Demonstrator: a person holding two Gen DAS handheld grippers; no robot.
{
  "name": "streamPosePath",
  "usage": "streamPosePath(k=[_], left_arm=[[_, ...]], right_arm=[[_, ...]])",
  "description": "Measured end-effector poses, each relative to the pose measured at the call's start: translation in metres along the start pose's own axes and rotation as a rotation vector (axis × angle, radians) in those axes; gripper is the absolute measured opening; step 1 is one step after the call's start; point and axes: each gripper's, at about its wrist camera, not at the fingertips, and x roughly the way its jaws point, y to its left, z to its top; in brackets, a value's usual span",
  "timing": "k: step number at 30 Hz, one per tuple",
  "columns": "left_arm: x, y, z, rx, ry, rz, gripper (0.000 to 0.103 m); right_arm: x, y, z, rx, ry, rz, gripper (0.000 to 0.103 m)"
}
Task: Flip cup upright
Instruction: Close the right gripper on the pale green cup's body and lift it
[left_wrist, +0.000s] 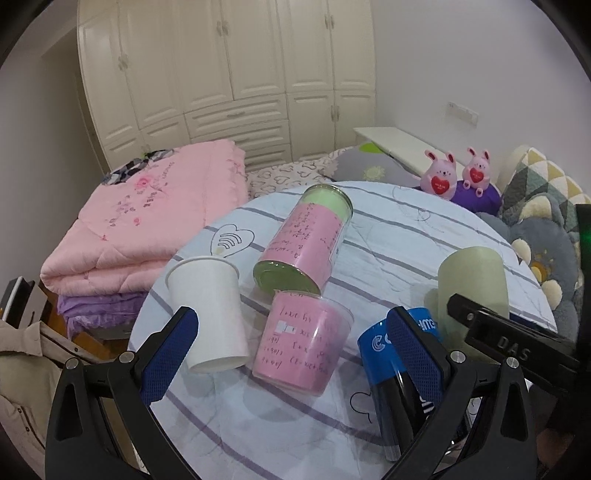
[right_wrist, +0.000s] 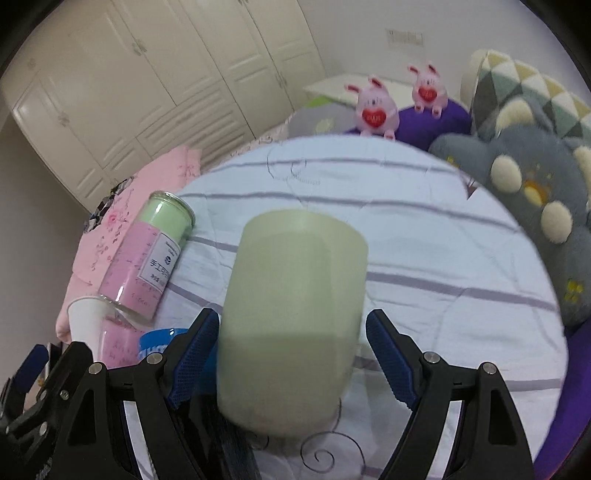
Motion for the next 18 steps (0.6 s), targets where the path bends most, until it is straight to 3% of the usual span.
streamPosePath(k=[8, 18], left_arm=[[0.010, 0.001, -0.002, 0.007, 0.020, -0.003, 0.103], [0.000, 0.003, -0.006, 0.007, 0.013, -0.010, 0.103]], right_arm=[[0.018, -0.013, 0.002, 0.059, 0.037, 0.102, 0.082], [0.007, -0.025, 0.002, 0.095, 0.047, 0.157, 0.080]])
